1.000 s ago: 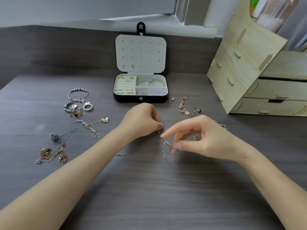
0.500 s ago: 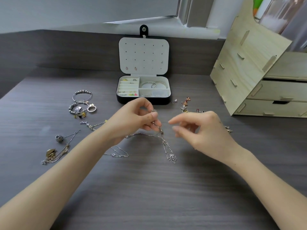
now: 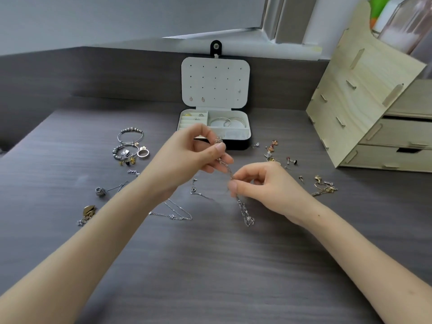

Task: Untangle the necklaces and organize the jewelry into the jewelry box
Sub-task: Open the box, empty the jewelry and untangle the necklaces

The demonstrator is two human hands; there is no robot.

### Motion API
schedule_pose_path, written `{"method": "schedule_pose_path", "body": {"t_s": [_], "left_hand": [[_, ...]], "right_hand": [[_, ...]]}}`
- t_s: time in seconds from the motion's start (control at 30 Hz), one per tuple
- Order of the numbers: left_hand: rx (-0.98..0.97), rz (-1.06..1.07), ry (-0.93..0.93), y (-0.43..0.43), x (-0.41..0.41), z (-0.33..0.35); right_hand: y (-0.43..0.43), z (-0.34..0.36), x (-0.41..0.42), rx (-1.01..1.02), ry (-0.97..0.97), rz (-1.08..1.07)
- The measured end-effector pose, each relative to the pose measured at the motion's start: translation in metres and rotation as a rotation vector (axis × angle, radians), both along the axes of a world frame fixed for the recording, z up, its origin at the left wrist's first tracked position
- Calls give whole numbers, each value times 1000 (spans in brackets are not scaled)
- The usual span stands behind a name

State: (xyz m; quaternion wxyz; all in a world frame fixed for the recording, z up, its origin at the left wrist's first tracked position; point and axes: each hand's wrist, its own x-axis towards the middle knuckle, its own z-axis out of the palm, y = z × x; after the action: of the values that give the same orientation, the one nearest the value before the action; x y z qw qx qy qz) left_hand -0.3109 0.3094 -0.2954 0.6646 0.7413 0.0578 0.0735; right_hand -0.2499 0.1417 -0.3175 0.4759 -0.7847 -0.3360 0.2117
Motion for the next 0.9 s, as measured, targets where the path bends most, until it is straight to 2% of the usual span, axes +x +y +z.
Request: {"method": "schedule_pose_path", "body": {"t_s": [0.2,0.3,0.43,0.7,0.9], "left_hand": [[-142,81,-55,6,-3,19],[-179,107,-76,10,-7,28],[-199,143,-108,16,-13,33],[-254,228,-90,29,-17,28],[-301,339,36,32,-6,-1]], "right_hand": [[-13,2,0,-5,96,46],[-22,10,-1,55,207,135],[-31,19,-7,60,258,218],[-44,29,-15,-151,268,324],[-39,14,-13,-439,139,281]]}}
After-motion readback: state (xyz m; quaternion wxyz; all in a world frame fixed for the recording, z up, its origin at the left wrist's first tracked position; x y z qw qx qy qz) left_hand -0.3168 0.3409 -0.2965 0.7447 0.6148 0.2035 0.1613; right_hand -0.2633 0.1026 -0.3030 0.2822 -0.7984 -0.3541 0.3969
